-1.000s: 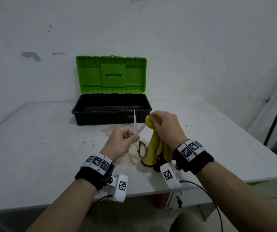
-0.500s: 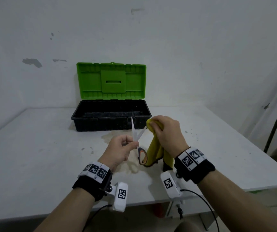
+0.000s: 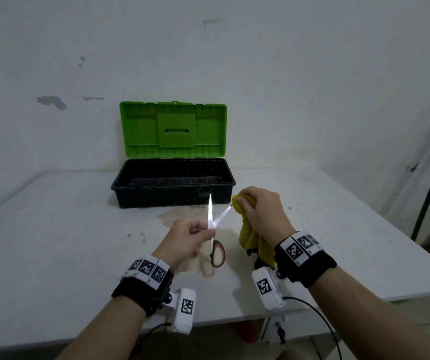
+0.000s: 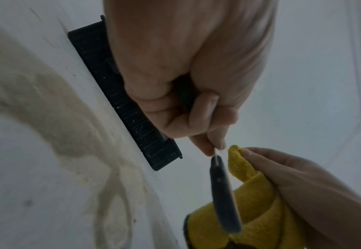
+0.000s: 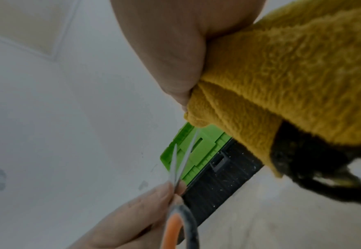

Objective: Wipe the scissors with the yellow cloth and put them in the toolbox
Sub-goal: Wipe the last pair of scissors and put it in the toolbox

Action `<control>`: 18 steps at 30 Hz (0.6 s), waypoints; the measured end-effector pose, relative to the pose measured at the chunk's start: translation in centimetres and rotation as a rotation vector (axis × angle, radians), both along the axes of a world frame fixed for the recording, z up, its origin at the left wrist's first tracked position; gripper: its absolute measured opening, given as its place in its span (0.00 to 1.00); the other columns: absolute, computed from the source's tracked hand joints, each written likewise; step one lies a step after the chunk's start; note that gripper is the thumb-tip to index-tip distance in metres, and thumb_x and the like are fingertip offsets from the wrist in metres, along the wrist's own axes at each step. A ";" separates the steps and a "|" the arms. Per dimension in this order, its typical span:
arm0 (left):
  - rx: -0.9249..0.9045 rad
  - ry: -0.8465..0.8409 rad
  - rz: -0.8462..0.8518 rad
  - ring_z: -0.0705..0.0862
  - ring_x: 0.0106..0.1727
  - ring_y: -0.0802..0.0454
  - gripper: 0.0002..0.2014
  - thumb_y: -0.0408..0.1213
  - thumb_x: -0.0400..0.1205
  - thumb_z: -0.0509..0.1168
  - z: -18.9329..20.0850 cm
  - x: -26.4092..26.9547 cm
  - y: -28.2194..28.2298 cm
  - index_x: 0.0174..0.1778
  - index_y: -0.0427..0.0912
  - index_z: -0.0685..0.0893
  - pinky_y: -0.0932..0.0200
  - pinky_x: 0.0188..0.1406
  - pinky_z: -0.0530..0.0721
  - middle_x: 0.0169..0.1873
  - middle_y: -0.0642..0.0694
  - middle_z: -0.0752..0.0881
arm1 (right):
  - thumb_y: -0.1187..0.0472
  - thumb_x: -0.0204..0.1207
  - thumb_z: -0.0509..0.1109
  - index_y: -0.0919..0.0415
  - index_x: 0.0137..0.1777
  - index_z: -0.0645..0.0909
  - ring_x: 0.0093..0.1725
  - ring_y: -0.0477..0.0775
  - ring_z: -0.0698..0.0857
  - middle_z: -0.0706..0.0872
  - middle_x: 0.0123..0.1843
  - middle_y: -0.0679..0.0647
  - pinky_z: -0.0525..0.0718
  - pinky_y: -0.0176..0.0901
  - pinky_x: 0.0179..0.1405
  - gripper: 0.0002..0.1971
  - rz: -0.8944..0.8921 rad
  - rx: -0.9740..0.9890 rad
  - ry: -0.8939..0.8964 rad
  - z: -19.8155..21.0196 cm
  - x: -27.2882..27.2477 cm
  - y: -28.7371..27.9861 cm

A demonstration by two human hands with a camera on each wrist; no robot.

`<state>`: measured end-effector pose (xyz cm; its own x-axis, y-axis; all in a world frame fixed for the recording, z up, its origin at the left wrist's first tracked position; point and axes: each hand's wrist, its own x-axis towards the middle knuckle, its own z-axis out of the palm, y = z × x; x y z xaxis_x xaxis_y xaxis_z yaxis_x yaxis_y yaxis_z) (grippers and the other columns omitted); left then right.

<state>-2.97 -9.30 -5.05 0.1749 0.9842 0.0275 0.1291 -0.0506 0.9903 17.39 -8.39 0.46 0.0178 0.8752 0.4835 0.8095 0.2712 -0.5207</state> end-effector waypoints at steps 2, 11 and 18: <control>-0.048 -0.035 -0.001 0.72 0.21 0.59 0.02 0.31 0.82 0.72 0.1 0.0 0.2 0.48 0.40 0.89 0.64 0.20 0.71 0.31 0.48 0.87 | 0.54 0.82 0.67 0.54 0.52 0.87 0.42 0.47 0.84 0.89 0.43 0.48 0.83 0.39 0.46 0.08 0.036 0.009 0.012 0.1 -0.3 -0.6; -0.025 -0.001 0.008 0.80 0.25 0.59 0.08 0.29 0.82 0.70 0.5 -0.2 0.2 0.51 0.46 0.88 0.63 0.25 0.80 0.37 0.46 0.87 | 0.55 0.81 0.69 0.53 0.53 0.87 0.48 0.47 0.85 0.90 0.48 0.47 0.77 0.35 0.49 0.07 0.157 -0.018 -0.047 -0.8 -1.2 -1.7; 0.078 -0.053 0.118 0.89 0.38 0.55 0.16 0.35 0.75 0.79 0.6 -0.5 0.5 0.57 0.48 0.85 0.59 0.39 0.84 0.37 0.46 0.92 | 0.54 0.81 0.69 0.53 0.53 0.87 0.46 0.47 0.85 0.90 0.47 0.48 0.81 0.37 0.49 0.07 0.135 -0.036 -0.027 -1.0 -1.5 -1.6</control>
<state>-3.49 -8.77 -4.47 0.0543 0.9924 0.1108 0.0859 -0.1152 0.9896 15.89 -10.01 -0.59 -0.1140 0.8856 0.4502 0.7807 0.3601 -0.5107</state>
